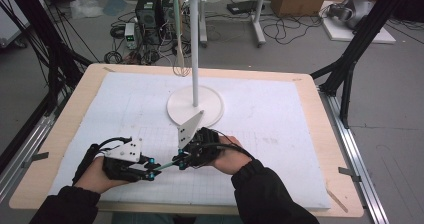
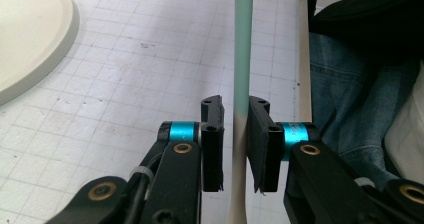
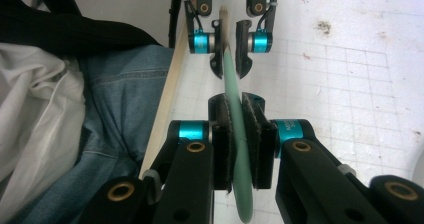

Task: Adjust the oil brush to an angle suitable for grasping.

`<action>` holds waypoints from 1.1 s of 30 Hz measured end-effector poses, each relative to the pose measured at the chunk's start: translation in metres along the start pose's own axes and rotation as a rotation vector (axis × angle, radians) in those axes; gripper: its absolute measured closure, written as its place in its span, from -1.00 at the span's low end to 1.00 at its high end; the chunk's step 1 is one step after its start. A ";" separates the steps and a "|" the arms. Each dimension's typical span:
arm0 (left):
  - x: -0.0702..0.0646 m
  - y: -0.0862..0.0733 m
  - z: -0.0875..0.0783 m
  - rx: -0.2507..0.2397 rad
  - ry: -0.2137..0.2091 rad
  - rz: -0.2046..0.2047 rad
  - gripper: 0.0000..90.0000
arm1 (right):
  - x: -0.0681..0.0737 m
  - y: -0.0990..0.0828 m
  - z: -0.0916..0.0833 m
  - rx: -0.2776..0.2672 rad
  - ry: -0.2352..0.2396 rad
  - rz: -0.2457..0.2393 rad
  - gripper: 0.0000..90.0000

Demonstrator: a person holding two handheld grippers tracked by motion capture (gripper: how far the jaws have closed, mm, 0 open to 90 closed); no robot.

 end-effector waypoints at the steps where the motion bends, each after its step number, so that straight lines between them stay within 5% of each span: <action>1: 0.000 0.000 0.000 0.003 0.004 0.010 0.86 | -0.001 0.000 0.001 0.011 -0.014 -0.004 0.85; 5: 0.002 0.001 -0.004 -0.014 0.017 0.004 0.88 | -0.003 0.002 0.001 -0.026 -0.007 0.028 0.81; 11: 0.005 0.003 -0.008 -0.055 0.028 -0.024 0.88 | -0.008 0.003 -0.011 -0.222 -0.044 0.094 0.48; 18: 0.007 0.012 -0.010 -0.106 0.040 -0.033 0.88 | -0.007 -0.001 -0.010 -0.339 -0.054 0.122 0.50; 20: 0.006 0.014 -0.009 -0.114 0.043 -0.034 0.88 | -0.006 0.001 -0.011 -0.367 -0.042 0.123 0.63; 27: 0.007 0.016 -0.007 -0.118 0.042 -0.040 0.82 | -0.006 0.003 -0.014 -0.390 -0.010 0.128 0.84; 33: 0.007 0.017 -0.007 -0.111 0.050 -0.037 0.73 | -0.007 0.010 -0.017 -0.339 -0.029 0.108 0.85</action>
Point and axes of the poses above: each handheld gripper's, and its own axes: z roughly forward along the jaws, y roughly out of its top, x roughly to its left, the point moved 10 cm from there along z, roughly forward along the jaws, and after that the axes turned 2 degrees about y, right-handed, at the moved point
